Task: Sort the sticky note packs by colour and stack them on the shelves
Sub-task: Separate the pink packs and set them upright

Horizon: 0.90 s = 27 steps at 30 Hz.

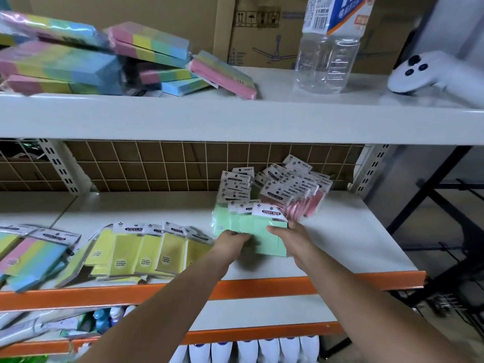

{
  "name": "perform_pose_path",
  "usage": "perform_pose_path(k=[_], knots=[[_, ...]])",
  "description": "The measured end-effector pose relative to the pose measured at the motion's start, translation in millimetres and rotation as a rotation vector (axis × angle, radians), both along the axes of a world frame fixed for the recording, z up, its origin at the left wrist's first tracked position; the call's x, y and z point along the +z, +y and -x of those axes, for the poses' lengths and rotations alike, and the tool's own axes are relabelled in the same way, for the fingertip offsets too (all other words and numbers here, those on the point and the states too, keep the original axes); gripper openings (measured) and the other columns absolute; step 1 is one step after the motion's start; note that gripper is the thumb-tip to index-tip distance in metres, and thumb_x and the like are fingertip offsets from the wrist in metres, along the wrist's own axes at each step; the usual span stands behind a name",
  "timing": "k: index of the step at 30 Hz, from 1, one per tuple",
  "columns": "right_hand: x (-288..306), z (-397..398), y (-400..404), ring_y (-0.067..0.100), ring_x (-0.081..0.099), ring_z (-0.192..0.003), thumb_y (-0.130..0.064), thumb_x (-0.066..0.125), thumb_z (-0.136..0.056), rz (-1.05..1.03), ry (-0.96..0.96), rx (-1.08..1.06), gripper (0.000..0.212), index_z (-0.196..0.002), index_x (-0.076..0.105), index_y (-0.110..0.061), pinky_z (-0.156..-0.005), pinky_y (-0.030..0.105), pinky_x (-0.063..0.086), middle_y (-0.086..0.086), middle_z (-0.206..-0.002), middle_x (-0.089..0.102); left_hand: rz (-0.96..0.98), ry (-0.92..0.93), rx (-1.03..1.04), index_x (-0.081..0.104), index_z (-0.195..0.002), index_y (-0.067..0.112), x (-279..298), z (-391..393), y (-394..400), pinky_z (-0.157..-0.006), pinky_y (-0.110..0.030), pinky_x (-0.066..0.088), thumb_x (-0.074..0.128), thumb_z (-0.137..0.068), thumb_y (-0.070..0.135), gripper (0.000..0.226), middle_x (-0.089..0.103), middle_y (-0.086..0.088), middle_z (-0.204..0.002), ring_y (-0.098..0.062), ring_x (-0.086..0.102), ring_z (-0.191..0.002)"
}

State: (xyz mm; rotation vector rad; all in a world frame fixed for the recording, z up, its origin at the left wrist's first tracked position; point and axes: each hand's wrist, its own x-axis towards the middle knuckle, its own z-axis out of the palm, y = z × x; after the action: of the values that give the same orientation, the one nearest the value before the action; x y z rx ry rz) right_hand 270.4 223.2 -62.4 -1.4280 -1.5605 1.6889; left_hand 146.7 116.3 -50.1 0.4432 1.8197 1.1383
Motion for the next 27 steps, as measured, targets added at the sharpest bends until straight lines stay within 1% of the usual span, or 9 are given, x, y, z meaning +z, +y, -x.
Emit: perform_pose_path(k=[5,8,11,13,15,17,21,25,27], knots=[[13,-3,-4,0.020,0.069,-0.084,-0.017,0.072,-0.084,0.040,0.071,0.020,0.021,-0.104,0.066,-0.015,-0.068,0.029,0.053,0.007,-0.099,0.073,-0.124,-0.252,0.054,0.047,-0.131,0.008,3,-2,-4,-0.082,-0.032,0.054,0.081,-0.071,0.028,0.072,0.069,-0.009,-0.107,-0.024,0.070,-0.090],[14,-1,-7,0.022,0.069,-0.088,-0.019,0.073,-0.084,0.044,0.084,0.045,0.022,-0.104,0.066,-0.016,-0.071,0.031,0.054,0.005,-0.099,0.073,-0.185,-0.337,0.076,0.051,-0.127,0.006,5,-3,-5,-0.073,-0.033,0.056,0.076,-0.076,0.010,0.057,0.068,-0.013,-0.108,-0.030,0.069,-0.090],[18,3,-12,0.018,0.068,-0.084,-0.021,0.072,-0.085,0.024,0.102,0.080,0.022,-0.106,0.066,-0.017,-0.062,0.025,0.050,0.004,-0.099,0.072,-0.253,-0.347,0.111,0.054,-0.115,0.005,15,-5,-8,-0.072,-0.037,0.058,0.065,-0.082,-0.003,0.035,0.065,-0.015,-0.105,-0.034,0.064,-0.094],[23,9,-16,0.015,0.066,-0.080,-0.026,0.069,-0.088,-0.017,0.100,0.092,0.021,-0.106,0.066,-0.015,-0.059,0.023,0.049,0.003,-0.095,0.070,-0.285,-0.275,0.133,0.054,-0.108,0.007,22,-2,-12,-0.071,-0.037,0.058,0.062,-0.083,-0.005,0.029,0.064,-0.014,-0.103,-0.033,0.063,-0.092],[23,16,-15,0.015,0.065,-0.084,-0.039,0.062,-0.091,-0.072,0.075,0.037,0.027,-0.103,0.065,-0.015,-0.068,0.029,0.053,0.001,-0.093,0.068,-0.302,-0.179,0.177,0.053,-0.103,0.008,31,5,-16,-0.072,-0.037,0.058,0.061,-0.084,-0.004,0.024,0.064,-0.014,-0.104,-0.032,0.064,-0.091],[21,22,-11,0.021,0.065,-0.086,-0.042,0.057,-0.094,-0.148,-0.040,-0.017,0.031,-0.099,0.064,-0.012,-0.077,0.034,0.055,0.003,-0.092,0.067,-0.298,-0.102,0.252,0.051,-0.100,0.007,39,15,-23,-0.074,-0.037,0.058,0.059,-0.086,-0.003,0.019,0.063,-0.013,-0.102,-0.030,0.065,-0.089],[11,31,-10,0.021,0.060,-0.072,-0.043,0.059,-0.091,-0.425,-0.488,0.167,0.032,-0.087,0.060,-0.012,-0.053,0.021,0.038,0.000,-0.069,0.057,-0.276,-0.051,0.378,0.047,-0.090,0.012,47,37,-34,-0.079,-0.039,0.057,0.056,-0.089,-0.003,0.017,0.060,-0.012,-0.098,-0.028,0.063,-0.087],[9,52,-18,0.028,0.061,-0.101,-0.043,0.065,-0.087,-0.366,-0.562,0.216,0.062,-0.132,0.043,-0.005,-0.069,0.027,0.044,0.012,-0.117,0.058,-0.271,-0.070,0.476,0.047,-0.087,0.012,45,48,-43,-0.080,-0.043,0.057,0.057,-0.088,-0.005,0.019,0.058,-0.016,-0.099,-0.033,0.062,-0.087],[10,63,-23,0.030,0.059,-0.111,-0.038,0.063,-0.090,-0.355,-0.595,0.229,0.067,-0.140,0.032,-0.005,-0.076,0.031,0.047,0.013,-0.129,0.054,-0.285,-0.100,0.474,0.049,-0.097,0.009,43,49,-47,-0.079,-0.042,0.058,0.056,-0.087,-0.006,0.019,0.060,-0.018,-0.105,-0.036,0.064,-0.093]])
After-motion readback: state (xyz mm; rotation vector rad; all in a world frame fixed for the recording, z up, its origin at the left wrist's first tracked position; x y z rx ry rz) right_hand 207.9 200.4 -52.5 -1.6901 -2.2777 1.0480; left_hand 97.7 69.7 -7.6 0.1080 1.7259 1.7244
